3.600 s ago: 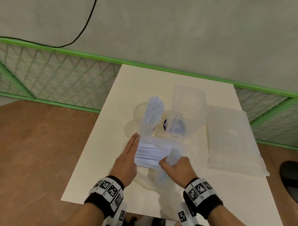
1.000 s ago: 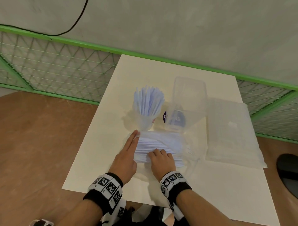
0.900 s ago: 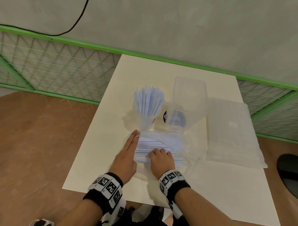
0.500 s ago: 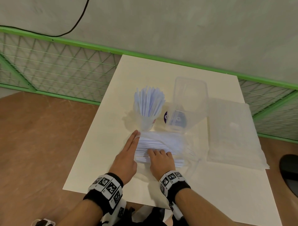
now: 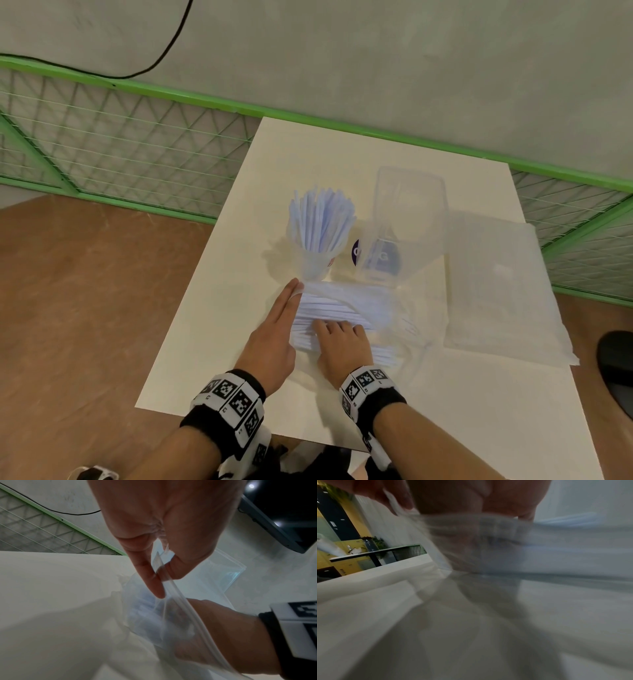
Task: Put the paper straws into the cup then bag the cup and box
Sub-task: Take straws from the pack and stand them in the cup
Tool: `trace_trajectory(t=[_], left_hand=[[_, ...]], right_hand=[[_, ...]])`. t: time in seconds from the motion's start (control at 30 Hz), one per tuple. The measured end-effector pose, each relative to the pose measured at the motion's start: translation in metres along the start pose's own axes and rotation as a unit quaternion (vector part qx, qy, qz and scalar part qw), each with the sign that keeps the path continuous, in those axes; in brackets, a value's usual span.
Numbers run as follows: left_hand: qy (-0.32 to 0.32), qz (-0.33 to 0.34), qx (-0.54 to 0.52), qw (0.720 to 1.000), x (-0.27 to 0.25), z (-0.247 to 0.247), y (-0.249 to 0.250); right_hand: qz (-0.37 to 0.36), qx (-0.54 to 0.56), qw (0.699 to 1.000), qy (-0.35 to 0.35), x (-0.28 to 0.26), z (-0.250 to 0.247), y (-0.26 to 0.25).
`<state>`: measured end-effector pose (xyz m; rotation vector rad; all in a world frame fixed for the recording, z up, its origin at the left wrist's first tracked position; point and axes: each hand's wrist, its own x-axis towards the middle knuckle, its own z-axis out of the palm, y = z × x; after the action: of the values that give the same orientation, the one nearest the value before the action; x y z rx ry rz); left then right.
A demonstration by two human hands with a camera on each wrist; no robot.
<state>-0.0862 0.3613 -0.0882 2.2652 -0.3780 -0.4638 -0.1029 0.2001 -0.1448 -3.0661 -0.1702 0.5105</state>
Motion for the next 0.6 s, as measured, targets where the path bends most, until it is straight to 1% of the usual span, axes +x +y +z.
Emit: trace_trajectory(t=[0.07, 0.23, 0.43, 0.6], left_hand=[[-0.001, 0.001, -0.001, 1.0, 0.0003, -0.0006, 0.0003], [-0.009, -0.005, 0.002, 1.0, 0.0015, -0.0022, -0.0007], [-0.012, -0.005, 0.003, 1.0, 0.0009, -0.0037, -0.0012], [-0.009, -0.009, 0.005, 1.0, 0.0004, -0.0043, -0.0018]], right_hand=[[-0.009, -0.005, 1.0, 0.006, 0.0003, 0.0023, -0.0001], [-0.006, -0.009, 1.0, -0.008, 0.0039, 0.0018, 0.0005], [-0.014, -0.041, 0.998, -0.039, 0.0064, -0.0035, 0.0002], [-0.026, -0.036, 0.998, -0.037, 0.0013, -0.0055, 0.0045]])
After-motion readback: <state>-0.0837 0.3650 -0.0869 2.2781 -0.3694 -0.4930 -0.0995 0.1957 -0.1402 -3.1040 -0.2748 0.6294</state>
